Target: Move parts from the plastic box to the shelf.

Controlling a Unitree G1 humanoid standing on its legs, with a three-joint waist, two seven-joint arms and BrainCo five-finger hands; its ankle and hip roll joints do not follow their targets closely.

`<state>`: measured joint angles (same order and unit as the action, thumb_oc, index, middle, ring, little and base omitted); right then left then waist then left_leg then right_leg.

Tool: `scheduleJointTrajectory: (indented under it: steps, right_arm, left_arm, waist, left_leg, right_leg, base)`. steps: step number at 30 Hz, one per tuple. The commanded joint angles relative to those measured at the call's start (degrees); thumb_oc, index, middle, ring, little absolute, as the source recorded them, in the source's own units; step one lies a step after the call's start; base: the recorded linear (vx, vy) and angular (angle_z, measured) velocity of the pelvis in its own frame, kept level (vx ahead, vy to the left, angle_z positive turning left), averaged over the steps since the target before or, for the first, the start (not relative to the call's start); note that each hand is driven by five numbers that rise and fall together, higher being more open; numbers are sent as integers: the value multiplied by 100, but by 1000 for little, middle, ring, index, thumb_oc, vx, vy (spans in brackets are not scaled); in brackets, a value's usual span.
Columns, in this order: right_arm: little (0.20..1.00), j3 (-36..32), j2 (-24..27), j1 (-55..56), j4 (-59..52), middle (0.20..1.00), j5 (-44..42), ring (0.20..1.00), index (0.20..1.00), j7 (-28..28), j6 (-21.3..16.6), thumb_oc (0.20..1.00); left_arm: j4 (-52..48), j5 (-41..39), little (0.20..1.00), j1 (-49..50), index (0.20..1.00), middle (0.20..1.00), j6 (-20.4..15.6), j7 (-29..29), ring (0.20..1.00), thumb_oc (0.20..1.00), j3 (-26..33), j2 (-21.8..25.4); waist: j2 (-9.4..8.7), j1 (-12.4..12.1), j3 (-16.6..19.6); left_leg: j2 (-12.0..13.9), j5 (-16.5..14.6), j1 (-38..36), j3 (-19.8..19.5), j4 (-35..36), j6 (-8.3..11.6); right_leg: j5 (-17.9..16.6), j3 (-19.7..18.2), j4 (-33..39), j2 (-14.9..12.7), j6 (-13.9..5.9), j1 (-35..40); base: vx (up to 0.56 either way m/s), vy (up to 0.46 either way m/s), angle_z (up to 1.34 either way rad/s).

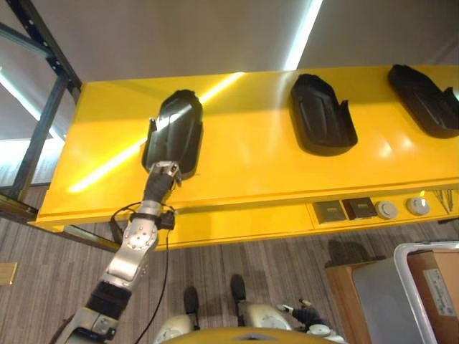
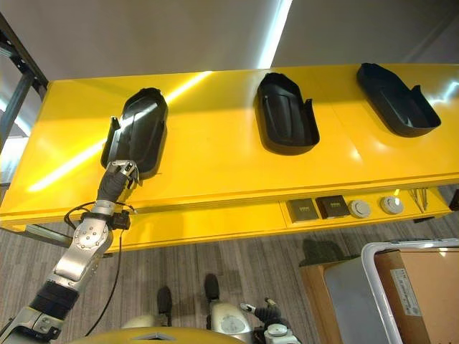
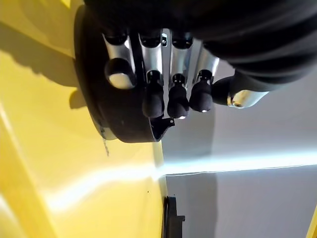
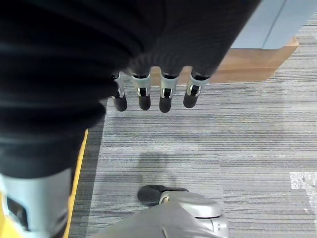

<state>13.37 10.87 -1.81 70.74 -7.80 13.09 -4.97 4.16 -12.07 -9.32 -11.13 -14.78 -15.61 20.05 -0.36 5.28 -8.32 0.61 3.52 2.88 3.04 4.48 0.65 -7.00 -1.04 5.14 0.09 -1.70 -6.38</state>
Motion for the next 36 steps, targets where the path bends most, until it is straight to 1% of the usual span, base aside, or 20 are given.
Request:
scheduleJointTrajectory:
  steps: [1, 9, 13, 18, 20, 21, 22, 24, 25, 26, 27, 28, 29, 32, 33, 34, 36]
  right_arm:
    - [1000, 237, -321, 51, 66, 1000, 150, 1000, 1000, 75, -64, 1000]
    - [1000, 268, -340, 89, 77, 1000, 163, 1000, 1000, 69, -92, 1000]
    - [1000, 274, -336, 122, 62, 1000, 168, 1000, 1000, 58, -99, 1000]
    - [1000, 201, -350, 142, 162, 1000, 167, 1000, 1000, 39, -58, 1000]
    - [1000, 189, -371, 146, 184, 1000, 162, 1000, 1000, 37, -58, 1000]
    - [1000, 169, -420, 132, 200, 1000, 126, 1000, 1000, 60, -75, 1000]
    - [1000, 156, -447, 110, 240, 1000, 101, 1000, 1000, 93, -93, 1000]
    - [1000, 98, -467, 47, 356, 1000, 85, 1000, 1000, 165, -84, 1000]
    - [1000, 102, -469, 53, 358, 1000, 85, 1000, 1000, 166, -86, 1000]
    - [1000, 85, -483, 28, 445, 1000, 123, 1000, 1000, 209, -53, 1000]
    - [1000, 20, -482, -28, 653, 1000, 196, 1000, 1000, 276, 13, 1000]
    - [1000, -29, -467, -49, 735, 1000, 212, 1000, 1000, 323, 43, 1000]
    - [1000, -122, -428, -127, 762, 1000, 163, 1000, 1000, 431, 21, 1000]
    - [1000, -156, -371, -225, 732, 1000, 118, 1000, 1000, 568, -81, 1000]
    - [1000, -152, -350, -342, 638, 1000, 71, 1000, 1000, 691, -185, 1000]
    - [1000, -153, -350, -341, 639, 1000, 71, 1000, 1000, 692, -185, 1000]
    - [1000, -136, -354, -413, 577, 1000, 59, 1000, 1000, 739, -267, 1000]
  left_arm:
    - [178, 276, 200, -431, 200, 200, -192, -243, 200, 200, 240, 93]
    - [236, 295, 200, -566, 200, 200, -217, -295, 200, 200, 212, 30]
    - [242, 321, 200, -523, 200, 200, -210, -279, 200, 200, 216, 24]
    - [141, 324, 200, -344, 200, 200, -207, -254, 200, 200, 327, 29]
    - [34, 389, 200, -289, 200, 200, -270, -328, 200, 200, 387, 40]
    - [-113, 452, 200, -70, 200, 200, -515, -571, 200, 200, 507, -55]
    - [-192, 608, 200, 69, 200, 200, -627, -709, 200, 200, 526, -78]
    - [-352, 747, 200, 489, 200, 200, -674, -714, 200, 200, 502, -38]
    - [-367, 748, 200, 505, 200, 200, -667, -712, 200, 200, 505, -35]
    - [-401, 939, 200, 731, 200, 200, -660, -768, 200, 200, 501, 29]
    - [-332, 1323, 200, 1128, 200, 200, -622, -762, 200, 200, 337, 188]
    - [-219, 1539, 200, 1330, 200, 200, -602, -784, 200, 200, 246, 279]
    - [138, 1952, 200, 1605, 200, 200, -589, -784, 200, 200, 55, 482]
    - [988, 2394, 200, 1892, 200, 200, -565, -684, 200, 200, -286, 540]
    - [1598, 2727, 200, 2147, 200, 200, -497, -702, 200, 200, -376, 721]
    - [1605, 2731, 200, 2145, 200, 200, -501, -707, 200, 200, -379, 718]
    - [2277, 2901, 200, 2303, 200, 200, -396, -853, 200, 200, -221, 673]
  waist:
    - [-235, 68, 3]
    - [-248, 107, 77]
    - [-259, 108, 119]
    - [-229, 72, 205]
    - [-232, 58, 226]
    - [-258, 14, 275]
    - [-275, -29, 301]
    - [-286, -122, 345]
    - [-289, -117, 345]
    - [-297, -180, 373]
    - [-299, -298, 423]
    - [-292, -361, 448]
    - [-276, -466, 494]
    - [-269, -617, 544]
    - [-256, -748, 574]
    - [-256, -739, 574]
    - [-248, -840, 587]
  left_leg:
    - [431, -245, 182, -395, 38, 242]
    - [466, -269, 117, -365, 52, 260]
    - [475, -298, 53, -344, 52, 264]
    - [478, -320, -48, -368, 52, 271]
    - [473, -327, -71, -377, 52, 270]
    - [473, -345, -116, -396, 52, 270]
    - [471, -353, -144, -414, 52, 270]
    - [464, -375, -203, -472, 33, 265]
    - [463, -377, -211, -476, 34, 265]
    - [466, -392, -245, -519, 18, 262]
    - [461, -385, -270, -613, -20, 251]
    - [460, -394, -291, -667, -41, 246]
    - [444, -411, -298, -792, -87, 239]
    - [390, -425, -278, -1004, -165, 232]
    - [333, -435, -238, -1176, -247, 226]
    - [331, -437, -233, -1187, -252, 226]
    - [296, -484, -232, -1293, -292, 228]
  right_leg:
    - [436, -69, -31, -649, -578, 84]
    - [460, -82, -14, -628, -571, 143]
    - [486, -89, -14, -625, -573, 192]
    - [526, -45, -14, -641, -574, 337]
    - [532, -31, -14, -647, -577, 366]
    - [553, 0, -14, -652, -573, 426]
    - [569, 17, -17, -654, -570, 467]
    - [612, 81, -51, -661, -561, 564]
    - [614, 85, -49, -662, -561, 574]
    - [649, 127, -78, -662, -549, 634]
    - [695, 192, -155, -675, -541, 701]
    - [728, 255, -182, -685, -538, 762]
    - [790, 351, -238, -698, -533, 833]
    - [854, 519, -302, -722, -529, 933]
    - [911, 663, -359, -744, -518, 992]
    - [914, 673, -360, -745, -518, 994]
    - [981, 760, -401, -752, -512, 1057]
  base:
    - [0, 0, 0]
    - [10, -2, 0]
    - [0, 0, 0]
    - [0, 0, 0]
    - [0, 0, 0]
    - [0, 0, 0]
    - [1, -33, 3]
    - [9, -19, 4]
    - [12, -19, 5]
    - [-12, -22, 11]
    - [-5, -20, 23]
    - [-16, 4, 41]
    - [5, 17, 48]
    - [-4, 23, 46]
    - [-6, 20, 54]
    - [18, 18, 53]
    - [20, 15, 37]
